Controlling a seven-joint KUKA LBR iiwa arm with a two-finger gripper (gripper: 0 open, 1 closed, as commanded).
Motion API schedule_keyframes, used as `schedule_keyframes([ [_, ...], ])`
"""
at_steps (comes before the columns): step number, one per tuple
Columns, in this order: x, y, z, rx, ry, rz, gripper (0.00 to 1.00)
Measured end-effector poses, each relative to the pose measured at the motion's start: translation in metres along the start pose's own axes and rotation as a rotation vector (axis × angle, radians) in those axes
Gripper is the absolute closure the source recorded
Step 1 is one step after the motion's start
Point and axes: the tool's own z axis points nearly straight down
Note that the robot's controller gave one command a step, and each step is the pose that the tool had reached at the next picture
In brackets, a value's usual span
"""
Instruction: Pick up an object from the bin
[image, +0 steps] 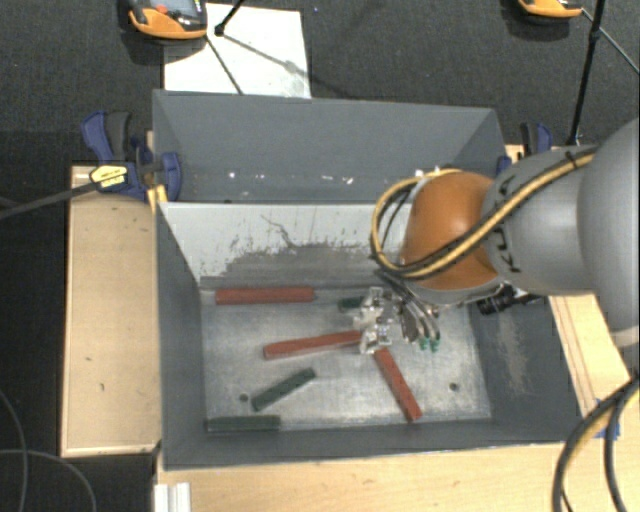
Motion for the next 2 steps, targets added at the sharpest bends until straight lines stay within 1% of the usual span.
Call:
schedule_keyframes([
  [1,-0.0046,-0.0154,-0.2059,0.001,-0.006,-0.099,1.0],
  [2,-0.0038,-0.015,-0.2016,0.0,0.0,-0.099,1.0],
])
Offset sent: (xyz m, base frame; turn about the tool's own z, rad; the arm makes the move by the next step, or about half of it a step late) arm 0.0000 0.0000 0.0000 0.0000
